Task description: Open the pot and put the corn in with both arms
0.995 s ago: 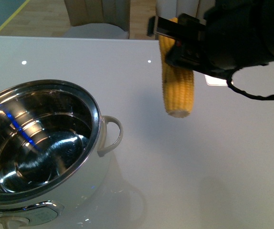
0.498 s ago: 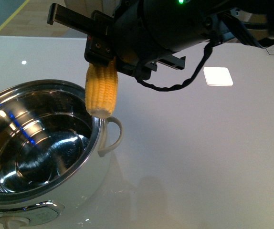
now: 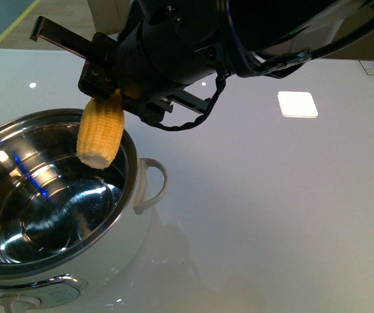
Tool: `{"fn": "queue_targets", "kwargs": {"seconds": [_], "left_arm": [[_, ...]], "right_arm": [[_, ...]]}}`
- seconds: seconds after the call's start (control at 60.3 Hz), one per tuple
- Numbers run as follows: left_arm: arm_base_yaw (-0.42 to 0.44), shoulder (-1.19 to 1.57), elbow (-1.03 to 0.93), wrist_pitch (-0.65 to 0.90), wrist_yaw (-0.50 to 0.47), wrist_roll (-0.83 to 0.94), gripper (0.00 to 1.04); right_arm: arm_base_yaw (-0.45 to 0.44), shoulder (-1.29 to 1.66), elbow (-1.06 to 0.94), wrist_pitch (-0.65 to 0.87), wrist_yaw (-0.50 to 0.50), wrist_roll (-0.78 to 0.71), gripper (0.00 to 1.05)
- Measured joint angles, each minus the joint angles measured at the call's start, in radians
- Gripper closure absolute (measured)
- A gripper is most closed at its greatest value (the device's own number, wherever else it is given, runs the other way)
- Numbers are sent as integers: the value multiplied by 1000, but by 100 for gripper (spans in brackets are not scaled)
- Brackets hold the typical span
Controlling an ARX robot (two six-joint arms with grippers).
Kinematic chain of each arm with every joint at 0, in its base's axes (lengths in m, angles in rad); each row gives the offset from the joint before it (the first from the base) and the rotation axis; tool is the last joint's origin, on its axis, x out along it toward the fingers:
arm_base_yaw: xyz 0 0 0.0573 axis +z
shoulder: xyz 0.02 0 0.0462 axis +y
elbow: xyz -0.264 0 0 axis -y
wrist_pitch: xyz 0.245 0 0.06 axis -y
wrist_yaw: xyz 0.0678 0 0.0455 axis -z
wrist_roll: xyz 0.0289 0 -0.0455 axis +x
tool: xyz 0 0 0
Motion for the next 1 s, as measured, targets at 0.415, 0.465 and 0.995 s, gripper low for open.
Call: {"fn": "queue_targets", "kwargs": {"seconds": [0.415, 0.465, 0.995], "left_arm": [[0, 0, 0, 0, 0, 0, 7], [0, 0, 0, 0, 0, 0, 7], [0, 0, 0, 0, 0, 0, 7]], "right_arm": [[56, 84, 77, -65, -31, 35, 89], [63, 87, 77, -65, -37, 39, 89], [84, 93, 76, -113, -19, 27, 25]]}}
